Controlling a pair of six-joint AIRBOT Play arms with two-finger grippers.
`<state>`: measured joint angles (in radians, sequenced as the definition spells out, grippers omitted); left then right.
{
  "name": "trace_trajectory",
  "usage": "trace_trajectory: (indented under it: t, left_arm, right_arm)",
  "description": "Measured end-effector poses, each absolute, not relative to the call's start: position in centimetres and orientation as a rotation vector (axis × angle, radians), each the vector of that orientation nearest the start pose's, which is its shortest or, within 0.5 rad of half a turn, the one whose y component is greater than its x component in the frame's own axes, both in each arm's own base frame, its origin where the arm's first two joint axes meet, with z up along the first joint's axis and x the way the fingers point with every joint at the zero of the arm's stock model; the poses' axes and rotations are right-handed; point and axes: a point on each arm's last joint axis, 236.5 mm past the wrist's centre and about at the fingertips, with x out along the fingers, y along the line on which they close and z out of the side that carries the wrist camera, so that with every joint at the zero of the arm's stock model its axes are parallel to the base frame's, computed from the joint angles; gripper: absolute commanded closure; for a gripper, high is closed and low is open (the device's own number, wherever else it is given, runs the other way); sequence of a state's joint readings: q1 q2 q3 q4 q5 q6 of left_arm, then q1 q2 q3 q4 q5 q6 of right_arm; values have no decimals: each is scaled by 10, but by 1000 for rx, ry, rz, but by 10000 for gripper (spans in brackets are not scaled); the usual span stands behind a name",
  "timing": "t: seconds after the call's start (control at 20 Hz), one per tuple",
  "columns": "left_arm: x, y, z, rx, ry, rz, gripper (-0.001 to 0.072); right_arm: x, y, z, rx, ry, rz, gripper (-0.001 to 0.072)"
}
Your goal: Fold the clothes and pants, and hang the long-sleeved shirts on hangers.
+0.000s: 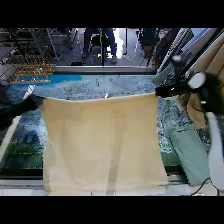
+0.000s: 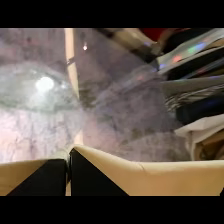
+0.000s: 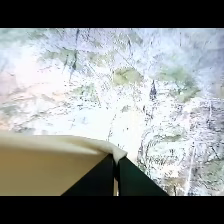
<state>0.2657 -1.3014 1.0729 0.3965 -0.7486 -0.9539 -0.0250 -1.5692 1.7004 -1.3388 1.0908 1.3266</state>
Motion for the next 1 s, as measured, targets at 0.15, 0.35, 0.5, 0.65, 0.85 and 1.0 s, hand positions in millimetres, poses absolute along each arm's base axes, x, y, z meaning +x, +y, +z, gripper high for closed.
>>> trace_trajectory:
  t: [0.15, 0.35, 0.5, 0.65, 0.85, 1.0]
  left_arm:
    - [528, -33, 31, -697, 702, -258, 703]
    - [554, -33, 20, -717, 725, -254, 703]
    - [534, -29, 18, -688, 836, -281, 703]
    - [484, -21, 2, -606, 1057, -310, 703]
    - [416, -14, -27, -540, 1354, -327, 702]
    - [391, -18, -44, -523, 1478, -343, 224]
  right_arm:
    - [563, 34, 22, 49, 958, 199, 698]
    - [578, 34, -16, 77, 969, 184, 698]
    - [565, 36, -19, 43, 1052, 217, 698]
    - [535, 31, -19, -16, 1197, 258, 698]
    - [487, 31, -38, -22, 1413, 306, 697]
    - [461, 40, -53, 18, 1508, 354, 287]
